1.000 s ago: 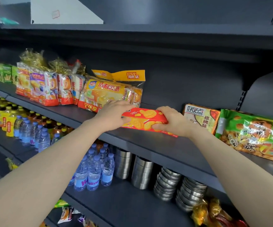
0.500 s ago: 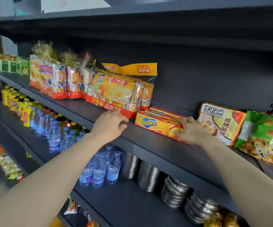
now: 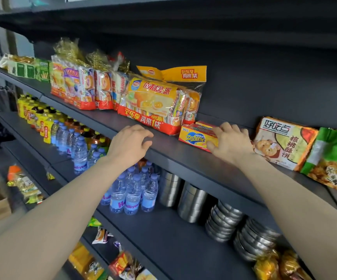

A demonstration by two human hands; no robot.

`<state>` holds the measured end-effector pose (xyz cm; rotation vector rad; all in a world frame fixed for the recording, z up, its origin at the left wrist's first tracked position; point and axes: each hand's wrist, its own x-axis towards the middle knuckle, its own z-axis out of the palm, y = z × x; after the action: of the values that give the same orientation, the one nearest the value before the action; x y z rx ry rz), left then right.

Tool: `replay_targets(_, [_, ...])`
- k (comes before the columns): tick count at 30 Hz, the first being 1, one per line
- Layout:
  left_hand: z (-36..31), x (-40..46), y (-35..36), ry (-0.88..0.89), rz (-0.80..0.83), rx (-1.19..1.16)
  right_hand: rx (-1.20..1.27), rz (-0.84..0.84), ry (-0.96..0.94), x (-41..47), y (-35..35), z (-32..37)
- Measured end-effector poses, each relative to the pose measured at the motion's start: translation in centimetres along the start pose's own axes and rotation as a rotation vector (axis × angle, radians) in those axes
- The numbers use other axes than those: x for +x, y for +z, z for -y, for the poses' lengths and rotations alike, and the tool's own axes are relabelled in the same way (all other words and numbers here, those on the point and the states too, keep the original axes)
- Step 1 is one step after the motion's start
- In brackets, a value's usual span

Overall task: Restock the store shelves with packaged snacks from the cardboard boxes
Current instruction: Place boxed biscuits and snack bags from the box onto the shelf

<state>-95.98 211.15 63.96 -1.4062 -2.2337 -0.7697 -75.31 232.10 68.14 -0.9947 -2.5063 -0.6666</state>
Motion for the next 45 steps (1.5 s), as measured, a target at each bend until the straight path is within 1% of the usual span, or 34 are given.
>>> replay_targets(6, [4.7, -5.9, -3.3, -0.019, -0.075, 0.04, 0.176, -0.202, -0.054, -3.9, -2.5, 7.7])
replay_targets(10, [9.3, -11.6, -4.4, -0.061, -0.1, 0.074, 0.21, -0.295, -0.122, -7.4, -2.2, 14.3])
replay_targets(12, [11.9, -14.9, -4.5, -0.102, -0.095, 0.091, 0.258, -0.314, -0.152, -9.3, -1.4, 18.0])
replay_targets(14, [14.4, -18.5, -4.4, -0.169, -0.054, 0.11, 0.314, -0.293, -0.191, -11.5, 0.0, 21.9])
replay_targets(18, [19.6, -25.8, -3.2, -0.286, 0.033, 0.111, 0.405, -0.175, -0.28, -16.4, 4.2, 29.5])
replay_targets(21, [22.8, -31.3, -1.5, -0.361, 0.078, 0.091, 0.433, -0.099, -0.308, -20.3, 7.8, 34.1])
replay_targets(25, [27.0, -39.7, 2.0, -0.541, 0.214, 0.069, 0.507, 0.039, -0.395, -25.8, 14.0, 40.7])
replay_targets(28, [28.9, -45.9, 4.8, -0.659, 0.281, 0.062, 0.555, 0.173, -0.45, -29.8, 18.2, 44.4])
replay_targets(33, [29.5, -55.9, 10.1, -0.845, 0.444, 0.015, 0.591, 0.409, -0.498, -36.7, 25.0, 49.6])
replay_targets(37, [28.6, -63.5, 14.6, -1.006, 0.528, -0.052, 0.549, 0.569, -0.562, -42.8, 29.7, 52.6])
replay_targets(40, [27.7, -68.9, 18.2, -1.079, 0.585, -0.12, 0.539, 0.711, -0.622, -47.0, 32.9, 54.1])
replay_targets(42, [27.0, -72.1, 20.6, -1.118, 0.621, -0.156, 0.522, 0.774, -0.698, -49.7, 35.1, 55.0])
replay_targets(45, [26.1, -76.4, 24.2, -1.177, 0.636, -0.188, 0.476, 0.818, -0.779, -52.9, 38.3, 56.4])
